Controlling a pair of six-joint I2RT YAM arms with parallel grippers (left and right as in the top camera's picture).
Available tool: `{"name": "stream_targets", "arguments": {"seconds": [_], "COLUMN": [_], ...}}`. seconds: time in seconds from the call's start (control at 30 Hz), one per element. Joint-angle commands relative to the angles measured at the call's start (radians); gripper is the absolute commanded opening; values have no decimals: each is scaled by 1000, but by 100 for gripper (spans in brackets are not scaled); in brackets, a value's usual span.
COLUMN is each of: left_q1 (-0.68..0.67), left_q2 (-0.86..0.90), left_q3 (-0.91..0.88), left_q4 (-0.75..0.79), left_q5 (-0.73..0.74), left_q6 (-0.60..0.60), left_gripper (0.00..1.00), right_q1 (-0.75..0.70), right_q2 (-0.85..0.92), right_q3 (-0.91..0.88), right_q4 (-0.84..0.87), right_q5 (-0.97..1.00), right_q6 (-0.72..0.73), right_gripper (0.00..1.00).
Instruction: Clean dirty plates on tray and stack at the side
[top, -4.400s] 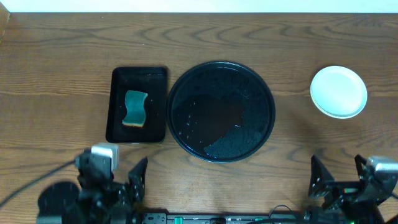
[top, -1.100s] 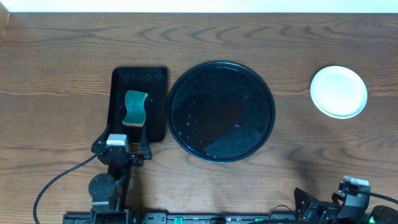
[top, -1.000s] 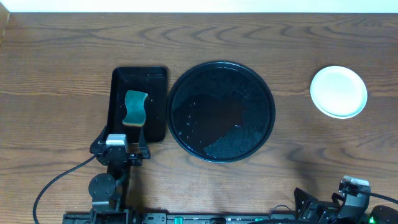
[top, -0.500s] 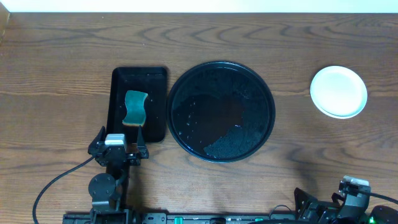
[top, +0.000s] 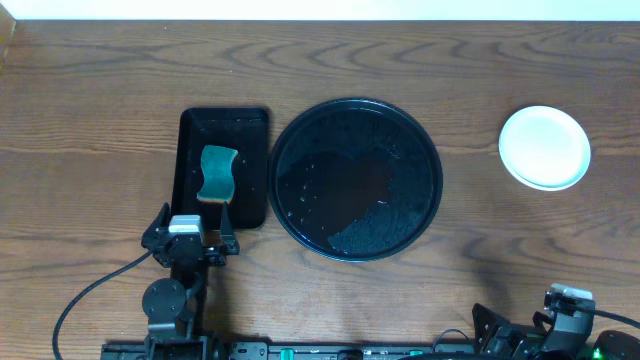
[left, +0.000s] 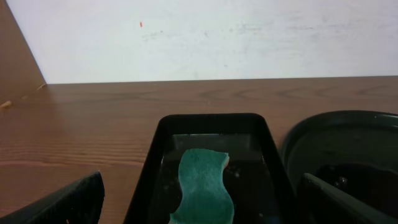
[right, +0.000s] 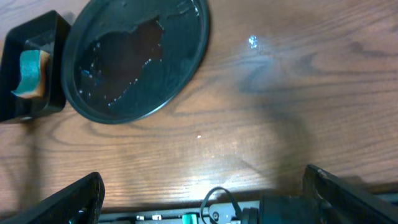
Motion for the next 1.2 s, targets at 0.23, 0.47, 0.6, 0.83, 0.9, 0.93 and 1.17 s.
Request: {"name": "stream_targets", "arguments": {"seconds": [0.23,0.47,0.6,0.83,0.9,0.93,1.17], "left_q1": [5,5,5,5,5,5,5], "left_q2": [-7,-7,-7,-7,-7,-7,-7], "left_q3": [-16,-16,-16,-16,-16,-16,-16], "left_q4": [-36,-36,-36,-36,-36,-36,-36], "left_q5": [-9,-8,-9,-9,-9,-8,-9], "left_q6": [10,10,10,10,10,10,10], "left_gripper": [99,99,98,98,98,98,98], "right_q1": [69,229,296,348,368,380,435], "right_q2": [-37,-242,-285,-293,-293,-294,-294], "right_q3": [-147,-550,-720,-928,-958,-960,-1011], "right_q4": [493,910,1052,1275,1332,1345,1489], "right_q5": [-150,-156,-119,-111,-84,-53,64], "right_q6": [-154,-209,-219,-304,-317,-318,-313], "right_gripper": [99,99,99,99,99,99,99]}}
